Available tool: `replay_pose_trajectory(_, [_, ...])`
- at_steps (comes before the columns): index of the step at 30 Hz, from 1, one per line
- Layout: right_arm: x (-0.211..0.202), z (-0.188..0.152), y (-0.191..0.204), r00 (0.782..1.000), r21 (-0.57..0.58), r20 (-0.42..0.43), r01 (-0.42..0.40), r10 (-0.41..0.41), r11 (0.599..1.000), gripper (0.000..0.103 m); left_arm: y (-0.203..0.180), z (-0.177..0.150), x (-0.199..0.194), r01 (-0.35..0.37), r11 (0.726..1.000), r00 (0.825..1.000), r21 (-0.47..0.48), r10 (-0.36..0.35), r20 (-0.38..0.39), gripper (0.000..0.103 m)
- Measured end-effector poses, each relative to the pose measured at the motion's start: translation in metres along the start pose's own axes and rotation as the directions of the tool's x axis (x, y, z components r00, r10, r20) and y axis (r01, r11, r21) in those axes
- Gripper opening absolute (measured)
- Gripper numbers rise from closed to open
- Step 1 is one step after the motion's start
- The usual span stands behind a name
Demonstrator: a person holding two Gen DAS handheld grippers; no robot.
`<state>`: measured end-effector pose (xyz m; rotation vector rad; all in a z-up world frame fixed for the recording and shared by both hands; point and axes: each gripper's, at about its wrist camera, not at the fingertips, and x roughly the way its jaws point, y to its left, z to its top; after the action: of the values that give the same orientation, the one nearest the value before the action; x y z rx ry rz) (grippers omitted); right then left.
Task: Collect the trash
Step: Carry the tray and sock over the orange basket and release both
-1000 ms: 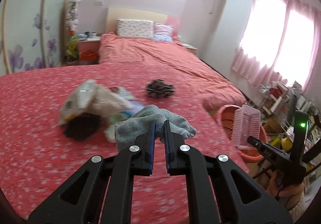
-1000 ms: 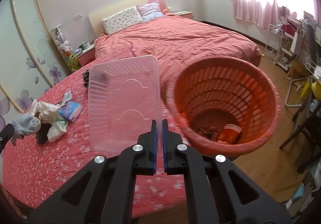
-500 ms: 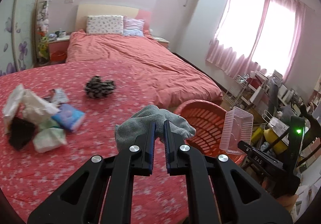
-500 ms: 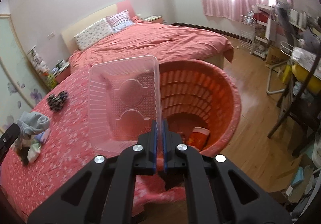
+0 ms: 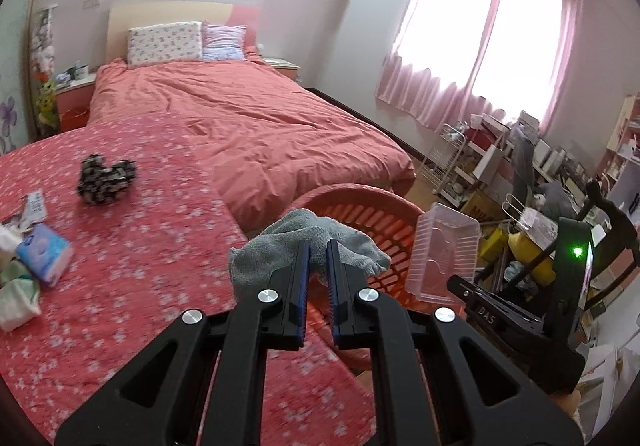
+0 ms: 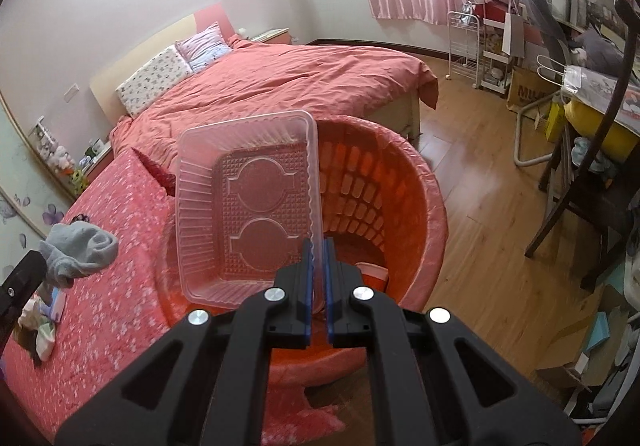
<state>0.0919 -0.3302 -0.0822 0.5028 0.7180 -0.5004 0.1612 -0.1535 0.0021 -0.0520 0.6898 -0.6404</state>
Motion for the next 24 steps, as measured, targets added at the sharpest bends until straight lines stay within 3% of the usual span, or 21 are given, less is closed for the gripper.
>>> replay_pose_trajectory(14, [0.014, 0.008, -0.014, 1.0, 0.013, -0.002, -0.005, 0.005, 1.0, 0.006, -0.022, -0.001, 0.041, 0.041, 0.998, 0.997, 0.044, -0.038, -0.068, 0.009])
replay_pose_trajectory(24, [0.024, 0.014, -0.023, 1.0, 0.024, 0.0, -0.014, 0.014, 1.0, 0.024, -0.016, -0.009, 0.066, 0.054, 0.998, 0.985, 0.017, -0.05, -0.164, 0.011])
